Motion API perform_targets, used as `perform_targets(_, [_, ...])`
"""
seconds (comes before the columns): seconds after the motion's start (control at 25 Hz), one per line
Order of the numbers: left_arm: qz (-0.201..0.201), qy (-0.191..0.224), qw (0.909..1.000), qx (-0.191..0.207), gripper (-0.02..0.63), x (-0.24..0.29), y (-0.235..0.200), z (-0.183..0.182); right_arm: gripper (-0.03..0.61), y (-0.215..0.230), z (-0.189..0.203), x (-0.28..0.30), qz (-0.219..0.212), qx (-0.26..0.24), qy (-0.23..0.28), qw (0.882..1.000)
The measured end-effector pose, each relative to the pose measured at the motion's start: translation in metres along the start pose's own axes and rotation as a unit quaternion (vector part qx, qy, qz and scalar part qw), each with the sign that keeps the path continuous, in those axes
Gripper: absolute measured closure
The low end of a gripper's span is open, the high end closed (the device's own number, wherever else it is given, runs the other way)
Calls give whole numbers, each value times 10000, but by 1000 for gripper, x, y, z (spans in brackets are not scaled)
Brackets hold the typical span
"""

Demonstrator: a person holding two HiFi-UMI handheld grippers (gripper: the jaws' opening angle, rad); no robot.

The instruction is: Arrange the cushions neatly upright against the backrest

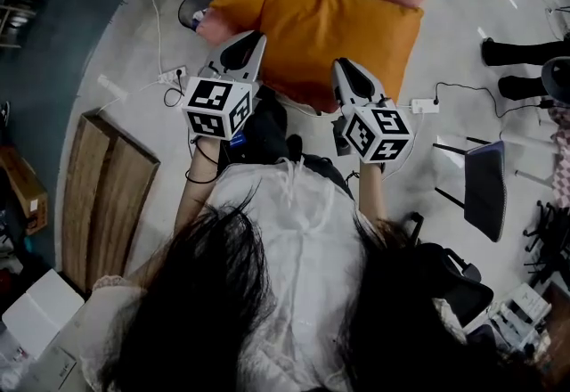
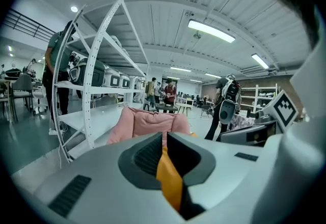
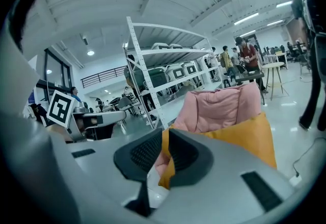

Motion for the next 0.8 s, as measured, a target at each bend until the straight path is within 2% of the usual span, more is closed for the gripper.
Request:
perform_targets(0.4, [475,-97,9988,115,575,88,-70,-18,525,22,-45,84,448,112,104,9989])
perform_targets(0.56, [652,-168,9977,123,574,121,-95,-15,525,30,-58,107,713,153,139,9972])
perform_targets(0.64, [709,-241,9972,41,574,137,-107,-6,525,36,-60,114,888,149,140,9958])
perform_targets(0.8, [1006,-337,9933,-464,574,171,-128,22,525,54,-59,122,1292,147,140,9914])
Point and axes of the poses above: the fingertips, and each gripper's own axes: x forward along the fingers, y to its right, z out of its underside, the point moved 3 cm from there along -x, backward along the fingers, and after that the axes turned 12 degrees about x, right-handed, at the moved point
